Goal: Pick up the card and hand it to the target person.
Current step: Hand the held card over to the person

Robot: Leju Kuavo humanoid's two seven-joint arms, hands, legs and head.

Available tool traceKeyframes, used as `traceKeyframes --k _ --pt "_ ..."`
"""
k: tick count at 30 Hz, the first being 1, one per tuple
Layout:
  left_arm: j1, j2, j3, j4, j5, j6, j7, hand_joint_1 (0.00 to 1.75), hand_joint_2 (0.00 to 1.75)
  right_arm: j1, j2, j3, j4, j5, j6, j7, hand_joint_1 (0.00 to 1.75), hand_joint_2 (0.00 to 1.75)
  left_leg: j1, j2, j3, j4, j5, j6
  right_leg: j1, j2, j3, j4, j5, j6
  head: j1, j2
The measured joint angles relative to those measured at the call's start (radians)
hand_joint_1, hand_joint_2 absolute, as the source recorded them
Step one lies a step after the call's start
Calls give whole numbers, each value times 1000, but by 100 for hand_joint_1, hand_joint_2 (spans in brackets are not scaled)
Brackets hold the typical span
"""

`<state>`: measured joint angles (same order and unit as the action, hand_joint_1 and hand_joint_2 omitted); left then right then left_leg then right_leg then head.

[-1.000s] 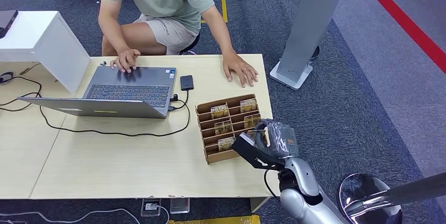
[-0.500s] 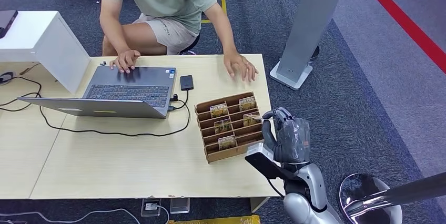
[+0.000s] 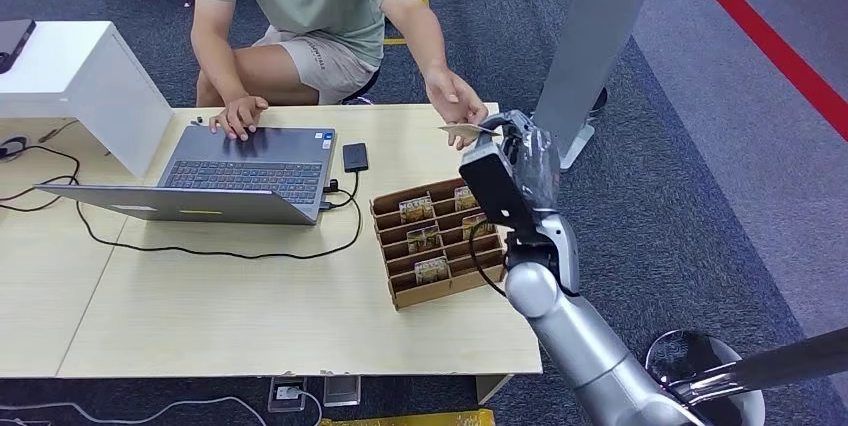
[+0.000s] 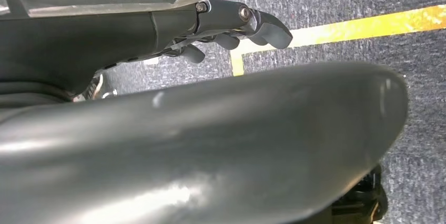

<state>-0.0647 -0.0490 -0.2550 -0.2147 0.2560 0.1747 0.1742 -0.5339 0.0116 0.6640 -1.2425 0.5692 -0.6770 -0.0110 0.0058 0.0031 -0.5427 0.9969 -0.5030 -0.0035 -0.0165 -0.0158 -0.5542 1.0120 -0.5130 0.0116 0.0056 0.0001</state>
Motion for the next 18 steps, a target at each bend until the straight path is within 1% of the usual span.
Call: traceKeyframes --k 2,5,7,10,14,17,18 --pt "0 0 -12 0 0 0 3 0 0 -88 43 27 113 -17 8 8 175 175 0 0 0 0 0 0 0 0 -1 0 0 0 -1 0" --pt "0 0 -27 0 1 -2 8 0 0 -185 104 64 270 -11 20 39 175 175 0 -1 -1 0 0 0 1 -1 -1 1 0 0 -2 0" --pt "0 0 -38 0 1 -6 12 0 0 -229 137 87 366 4 28 69 175 175 0 -2 -2 0 0 0 1 -1 -2 1 0 0 -2 0" --pt "0 2 -52 0 1 -12 14 0 0 -268 173 113 482 18 34 92 175 175 0 -2 -2 0 0 0 1 -1 -2 0 0 0 -1 0" --pt "1 4 -69 0 1 -24 19 0 175 -292 200 137 591 28 33 103 0 175 0 -2 -2 0 0 0 0 -1 -2 -1 0 0 1 0" --pt "1 6 -80 0 -1 -37 20 0 175 -300 212 148 647 30 31 105 0 175 0 -2 -2 0 0 0 0 -1 -2 -1 0 0 2 0" --pt "1 7 -85 0 -2 -38 18 0 131 -303 215 152 664 30 29 105 0 175 0 -2 -1 0 0 0 0 -1 -2 -1 0 0 1 0"
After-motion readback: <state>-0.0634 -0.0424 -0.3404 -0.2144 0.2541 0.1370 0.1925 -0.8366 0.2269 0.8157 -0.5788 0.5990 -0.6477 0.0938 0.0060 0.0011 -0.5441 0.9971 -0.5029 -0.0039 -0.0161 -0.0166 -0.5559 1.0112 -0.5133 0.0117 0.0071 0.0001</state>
